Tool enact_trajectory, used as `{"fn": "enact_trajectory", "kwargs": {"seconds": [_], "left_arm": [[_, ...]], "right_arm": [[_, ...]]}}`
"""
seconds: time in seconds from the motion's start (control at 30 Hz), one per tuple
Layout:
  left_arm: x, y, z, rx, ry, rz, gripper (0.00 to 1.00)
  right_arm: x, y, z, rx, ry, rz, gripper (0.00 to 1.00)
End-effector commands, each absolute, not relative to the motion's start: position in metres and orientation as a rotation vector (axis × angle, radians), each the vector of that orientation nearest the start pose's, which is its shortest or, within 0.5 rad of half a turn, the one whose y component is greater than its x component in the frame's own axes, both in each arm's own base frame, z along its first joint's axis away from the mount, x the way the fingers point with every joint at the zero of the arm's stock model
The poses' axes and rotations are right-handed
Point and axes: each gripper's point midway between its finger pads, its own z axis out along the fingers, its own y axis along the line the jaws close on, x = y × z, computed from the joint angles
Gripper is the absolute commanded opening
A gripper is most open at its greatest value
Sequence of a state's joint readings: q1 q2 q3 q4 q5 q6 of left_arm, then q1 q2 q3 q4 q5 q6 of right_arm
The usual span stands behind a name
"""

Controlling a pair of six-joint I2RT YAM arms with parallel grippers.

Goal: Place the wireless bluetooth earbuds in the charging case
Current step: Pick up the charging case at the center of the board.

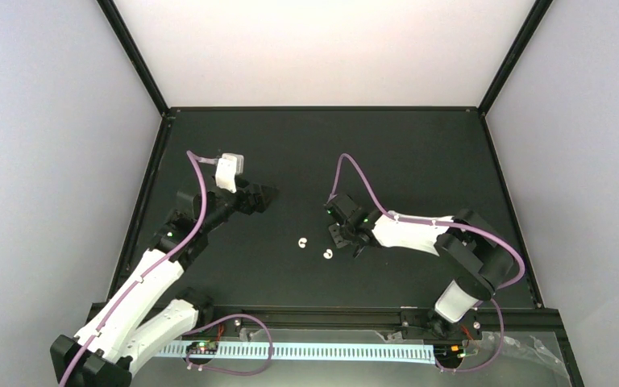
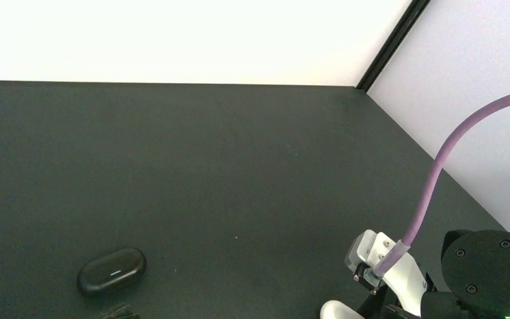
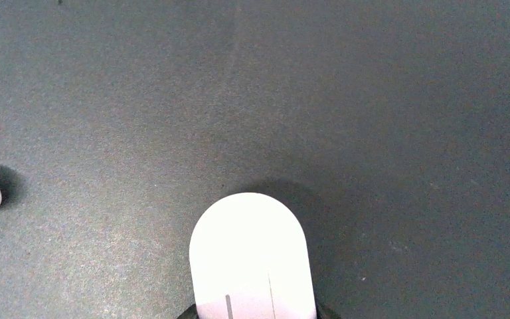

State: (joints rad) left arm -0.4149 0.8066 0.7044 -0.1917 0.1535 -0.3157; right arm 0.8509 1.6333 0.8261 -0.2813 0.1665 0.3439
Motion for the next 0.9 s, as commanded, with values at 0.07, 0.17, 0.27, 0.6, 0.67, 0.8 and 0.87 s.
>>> {"fn": "enact_trajectory", "kwargs": {"seconds": [0.07, 0.17, 0.27, 0.6, 0.67, 0.8, 0.87], "left_arm": [[0.281, -0.158, 0.291, 0.229, 1.852, -0.666, 0.99], [0.281, -0.158, 0.291, 0.229, 1.851, -0.666, 0.99], [0.281, -0.159, 0.291, 0.23, 1.85, -0.673, 0.99], [0.268, -0.18, 0.302, 0.305, 1.794, -0.842, 0.99], [0.26, -0.189, 0.308, 0.353, 1.763, -0.91, 0.99], [0.24, -0.204, 0.326, 0.456, 1.675, -1.018, 0.99], [0.23, -0.209, 0.335, 0.496, 1.642, -1.054, 0.99]], "right_arm": [[0.242, 0.236, 0.005, -0.655, 2.663, 0.068, 0.34], [0.246, 0.235, 0.016, -0.628, 2.624, 0.078, 0.33], [0.251, 0.237, 0.039, -0.593, 2.549, 0.125, 0.33], [0.255, 0.25, 0.176, -0.639, 2.194, 0.322, 0.32], [0.248, 0.252, 0.204, -0.691, 2.107, 0.34, 0.32], [0.229, 0.254, 0.258, -0.79, 1.92, 0.334, 0.32], [0.22, 0.254, 0.277, -0.829, 1.844, 0.307, 0.32]]}}
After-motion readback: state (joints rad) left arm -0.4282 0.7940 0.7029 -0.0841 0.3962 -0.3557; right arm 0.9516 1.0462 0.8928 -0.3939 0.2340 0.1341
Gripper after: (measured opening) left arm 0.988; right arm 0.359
